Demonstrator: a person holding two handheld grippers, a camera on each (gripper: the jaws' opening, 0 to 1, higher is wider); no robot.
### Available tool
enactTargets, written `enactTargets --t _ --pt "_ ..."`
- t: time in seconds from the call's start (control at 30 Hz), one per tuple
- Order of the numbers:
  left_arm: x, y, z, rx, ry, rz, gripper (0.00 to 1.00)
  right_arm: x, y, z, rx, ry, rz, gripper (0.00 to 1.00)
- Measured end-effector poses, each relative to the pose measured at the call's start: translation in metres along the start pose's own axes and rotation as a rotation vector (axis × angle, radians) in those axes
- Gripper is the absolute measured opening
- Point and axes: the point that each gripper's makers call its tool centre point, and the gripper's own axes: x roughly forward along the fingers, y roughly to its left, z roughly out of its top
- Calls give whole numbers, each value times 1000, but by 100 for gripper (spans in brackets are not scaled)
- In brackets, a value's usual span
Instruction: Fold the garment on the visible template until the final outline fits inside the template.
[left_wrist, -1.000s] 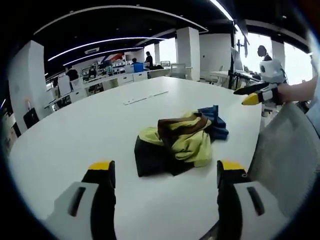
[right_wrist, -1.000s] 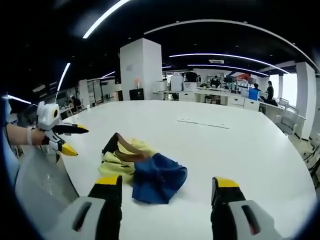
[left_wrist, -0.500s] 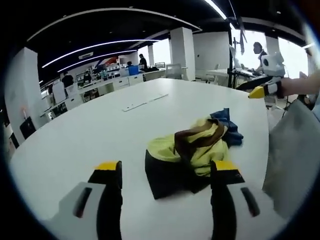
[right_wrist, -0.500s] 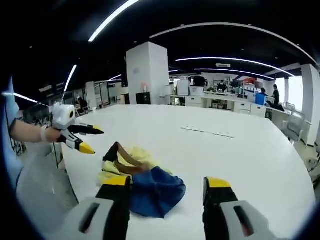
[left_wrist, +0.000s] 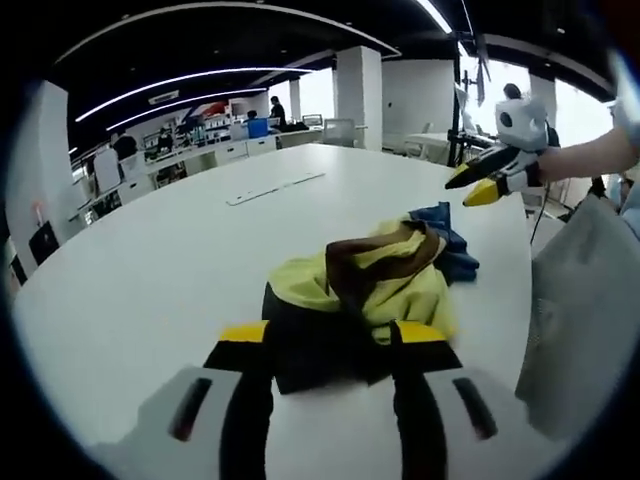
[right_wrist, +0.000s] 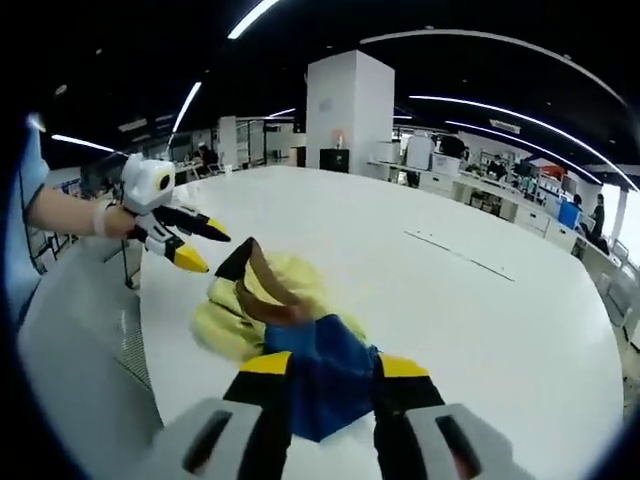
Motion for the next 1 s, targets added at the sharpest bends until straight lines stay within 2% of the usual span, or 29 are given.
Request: enactTargets --t 0.17,0.3,0.43,0.67,0.8,1.0 --pt "5 -2 -8 -23 21 -6 37 12 3 -5 -20 25 29 25" --pt "7 -6 -6 -25 9 -8 23 15 6 -9 -27 45 46 20" --pt "11 -12 -4 12 14 -30 11 15 8 -13 -34 56 62 16" --pt "18 -17 -12 -3 38 -50 10 21 11 -20 -48 81 79 11" --pt "20 -19 -15 -3 48 -47 11 28 10 -30 -35 107 81 10" --pt "21 -18 -18 -22 52 -40 9 32 9 -33 -23 115 82 7"
